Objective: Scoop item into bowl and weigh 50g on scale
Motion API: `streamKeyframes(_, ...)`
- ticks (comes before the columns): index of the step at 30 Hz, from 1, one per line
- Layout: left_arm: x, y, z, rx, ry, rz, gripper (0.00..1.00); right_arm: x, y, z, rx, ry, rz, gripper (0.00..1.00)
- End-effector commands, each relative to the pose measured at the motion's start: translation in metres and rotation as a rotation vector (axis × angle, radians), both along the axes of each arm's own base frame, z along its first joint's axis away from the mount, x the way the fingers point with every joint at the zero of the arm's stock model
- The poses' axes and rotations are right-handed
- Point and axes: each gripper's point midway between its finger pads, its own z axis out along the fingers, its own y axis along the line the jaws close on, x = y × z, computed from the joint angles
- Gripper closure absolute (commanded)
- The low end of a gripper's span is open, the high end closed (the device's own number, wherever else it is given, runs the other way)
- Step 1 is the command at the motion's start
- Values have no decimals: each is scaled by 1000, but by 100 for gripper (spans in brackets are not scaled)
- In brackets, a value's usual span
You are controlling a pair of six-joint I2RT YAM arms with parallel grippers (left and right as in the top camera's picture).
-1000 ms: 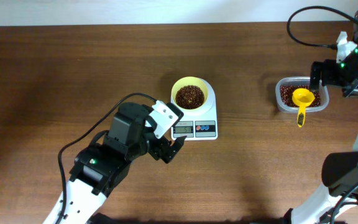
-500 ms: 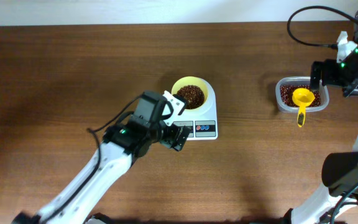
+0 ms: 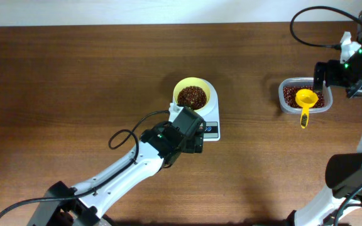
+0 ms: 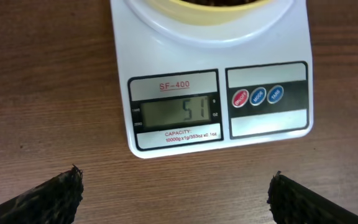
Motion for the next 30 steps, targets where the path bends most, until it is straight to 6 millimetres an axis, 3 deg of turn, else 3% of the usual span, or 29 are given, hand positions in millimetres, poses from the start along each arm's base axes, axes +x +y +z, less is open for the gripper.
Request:
streamKeyframes(1,1,7,-2,8,-6,77,1,-1,0,10,-18,-27,3,1)
streamKeyframes(6,1,7,-2,5,-5,78,1,-1,0,10,-18,-27,3,1)
streamKeyframes(16,-5,-13,1,-7,-29,-3,1,-1,0,10,-18,-27,3,1)
streamKeyframes(26,-5,-13,1,-7,-30,-3,1,-1,0,10,-18,-27,3,1)
streamKeyframes(30,5,-15,8,5,-88,-21,1,-1,0,10,-18,-27,3,1)
